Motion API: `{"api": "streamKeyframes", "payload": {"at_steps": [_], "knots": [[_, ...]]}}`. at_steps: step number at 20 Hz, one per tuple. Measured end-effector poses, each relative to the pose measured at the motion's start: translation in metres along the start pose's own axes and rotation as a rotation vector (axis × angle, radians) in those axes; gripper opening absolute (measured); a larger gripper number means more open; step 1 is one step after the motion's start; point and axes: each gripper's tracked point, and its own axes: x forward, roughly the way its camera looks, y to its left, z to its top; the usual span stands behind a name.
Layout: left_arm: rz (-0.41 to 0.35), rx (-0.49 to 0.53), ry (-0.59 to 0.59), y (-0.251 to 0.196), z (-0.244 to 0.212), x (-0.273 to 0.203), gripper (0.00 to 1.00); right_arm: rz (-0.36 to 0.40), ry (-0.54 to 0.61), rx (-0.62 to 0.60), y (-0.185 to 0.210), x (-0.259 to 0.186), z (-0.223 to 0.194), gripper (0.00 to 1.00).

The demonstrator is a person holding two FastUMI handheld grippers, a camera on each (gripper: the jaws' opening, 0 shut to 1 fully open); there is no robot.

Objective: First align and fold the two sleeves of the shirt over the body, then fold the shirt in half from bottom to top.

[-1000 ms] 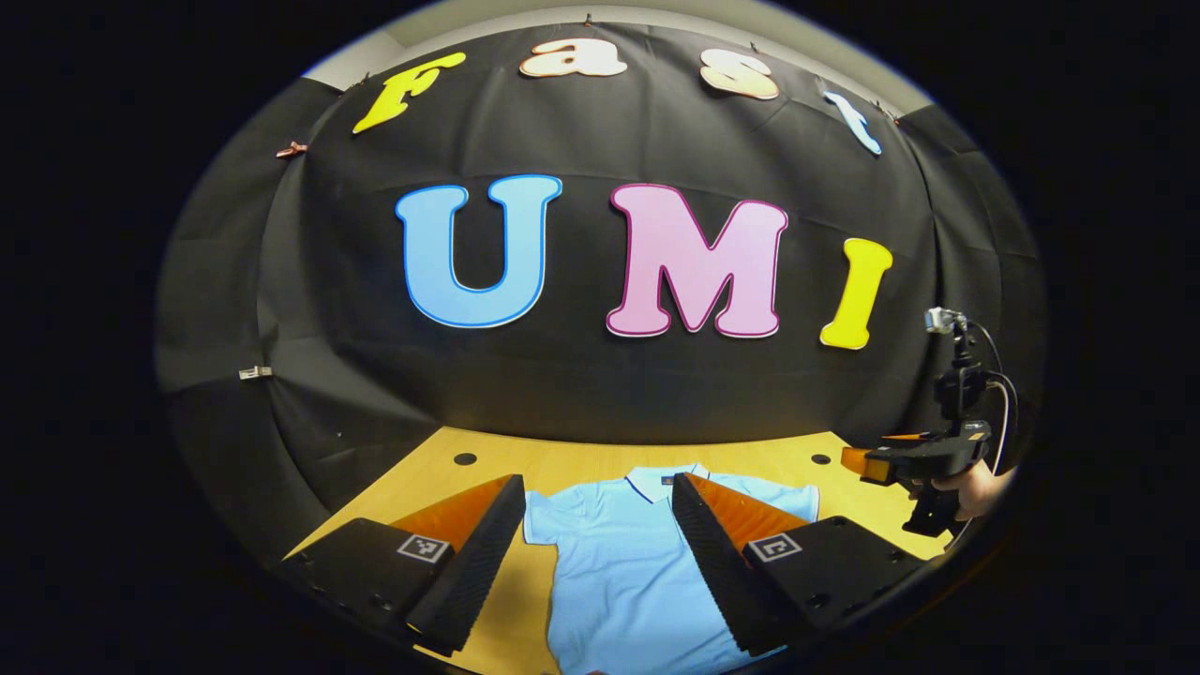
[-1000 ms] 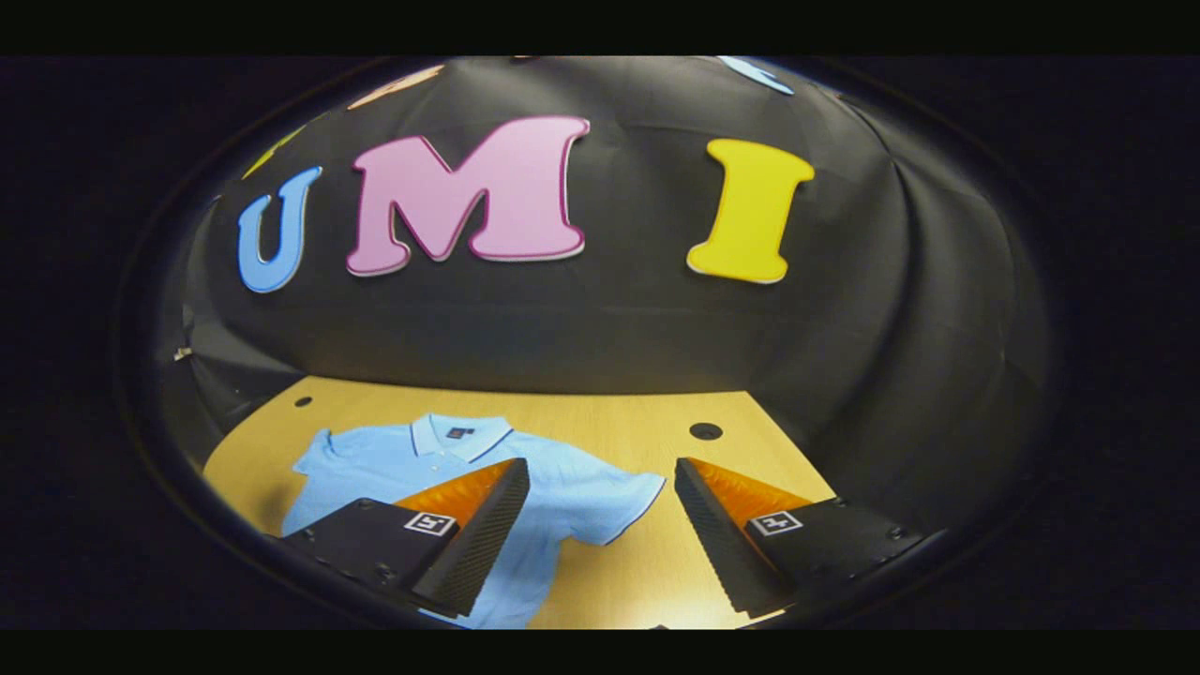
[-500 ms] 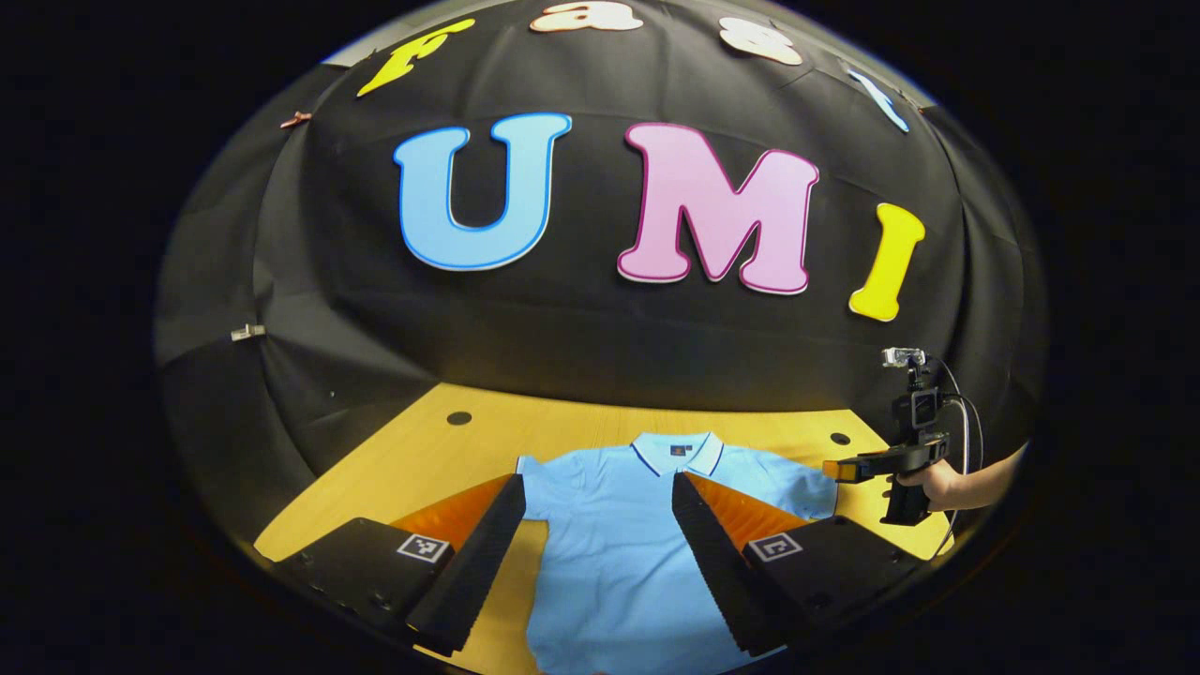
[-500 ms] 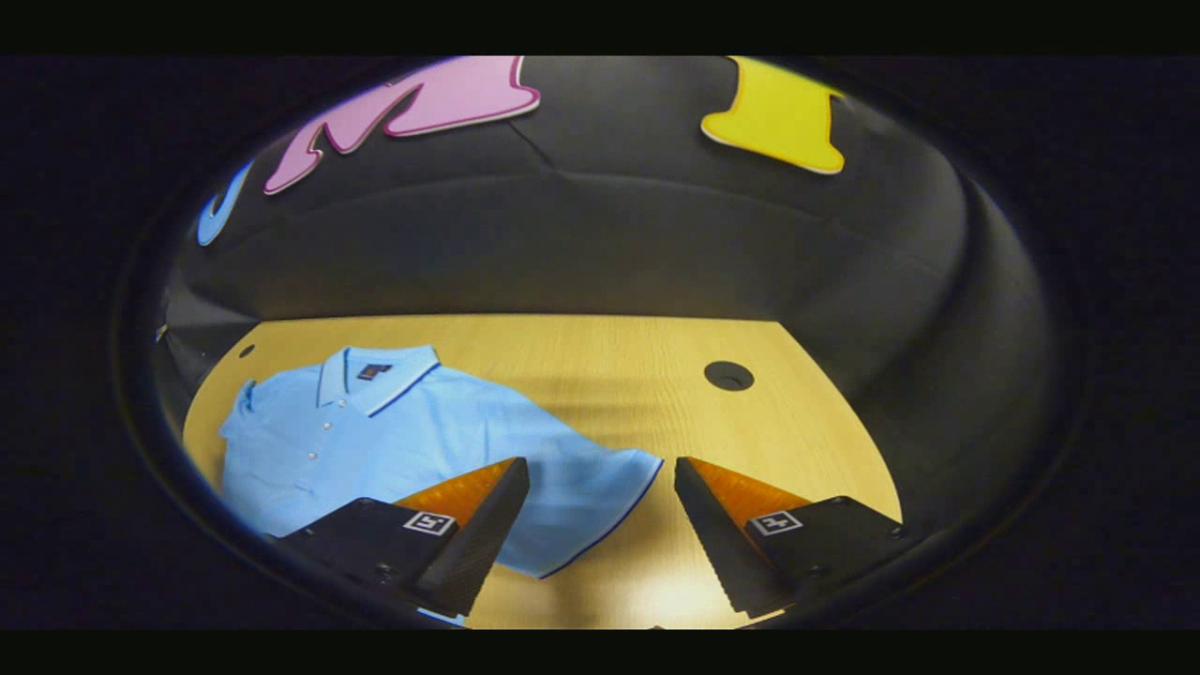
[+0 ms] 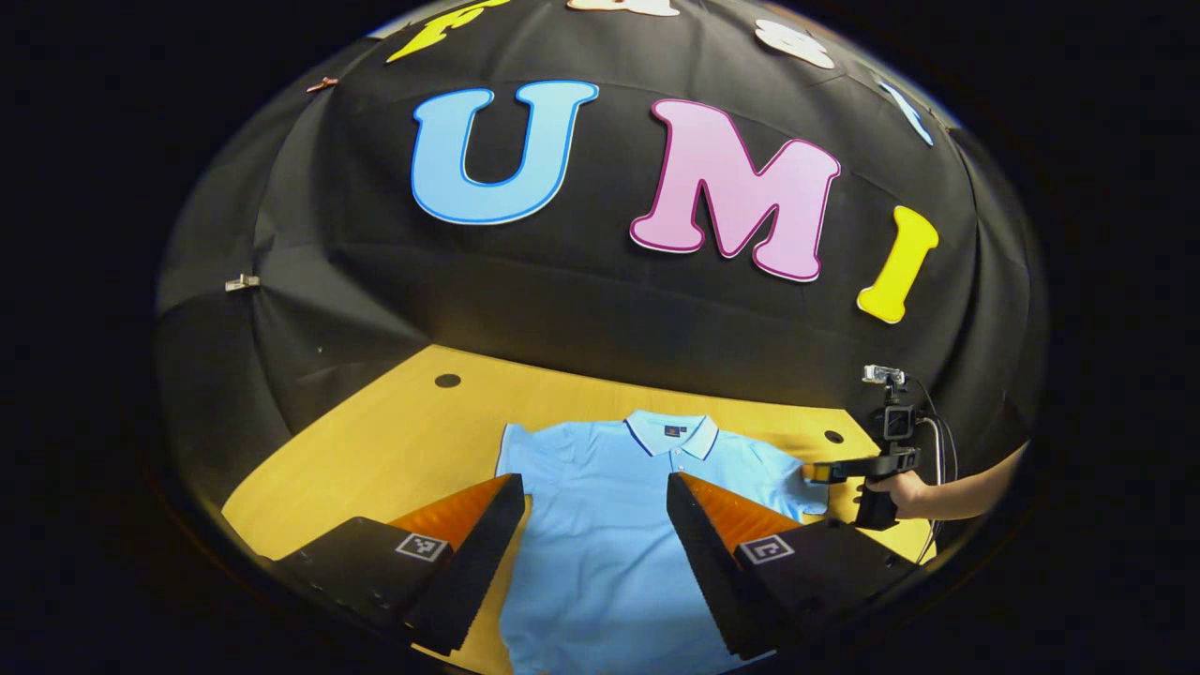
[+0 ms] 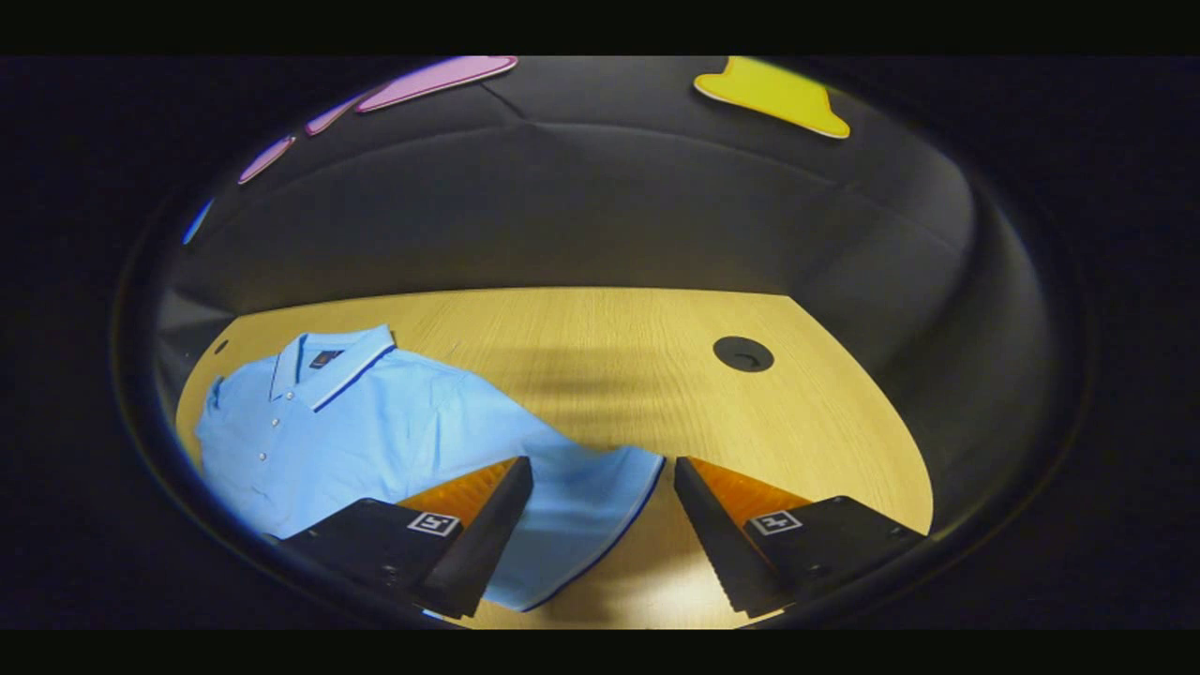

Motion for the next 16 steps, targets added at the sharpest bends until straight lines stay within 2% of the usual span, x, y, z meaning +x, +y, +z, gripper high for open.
{"api": "streamKeyframes", "payload": {"at_steps": [2,4,6,7,9,10,11,12,13,14,16], "knots": [[-0.010,-0.009,0.009,0.000,-0.006,0.001,0.97,0.012,-0.003,-0.006,0.001,0.000,-0.001,0.88],[-0.002,-0.009,0.019,0.003,-0.012,0.001,0.97,0.041,-0.013,-0.054,0.014,0.000,-0.003,0.52],[-0.002,-0.014,0.024,0.004,-0.016,-0.002,0.97,0.023,-0.023,-0.129,0.019,-0.002,-0.002,0.17],[0.000,-0.020,0.029,0.005,-0.018,-0.004,0.97,0.018,-0.031,-0.157,0.022,-0.002,-0.001,0.11],[0.005,-0.032,0.043,0.008,-0.024,-0.006,0.97,0.033,-0.028,-0.175,0.033,-0.005,-0.002,0.00],[0.014,-0.034,0.046,0.012,-0.026,-0.007,0.97,0.049,-0.028,-0.163,0.038,-0.009,0.000,0.06],[0.024,-0.036,0.044,0.016,-0.026,-0.009,0.97,0.048,-0.036,-0.153,0.040,-0.013,0.005,0.00],[0.031,-0.038,0.038,0.020,-0.025,-0.011,0.97,0.038,-0.068,-0.166,0.042,-0.018,0.015,0.11],[0.039,-0.042,0.032,0.023,-0.024,-0.013,0.97,0.002,-0.100,-0.216,0.038,-0.024,0.027,0.06],[0.048,-0.046,0.032,0.028,-0.024,-0.014,0.97,-0.011,-0.133,-0.262,0.039,-0.033,0.038,0.05],[0.065,-0.057,0.030,0.037,-0.022,-0.020,0.97,0.003,-0.171,-0.327,0.062,-0.052,0.055,0.05]]}}
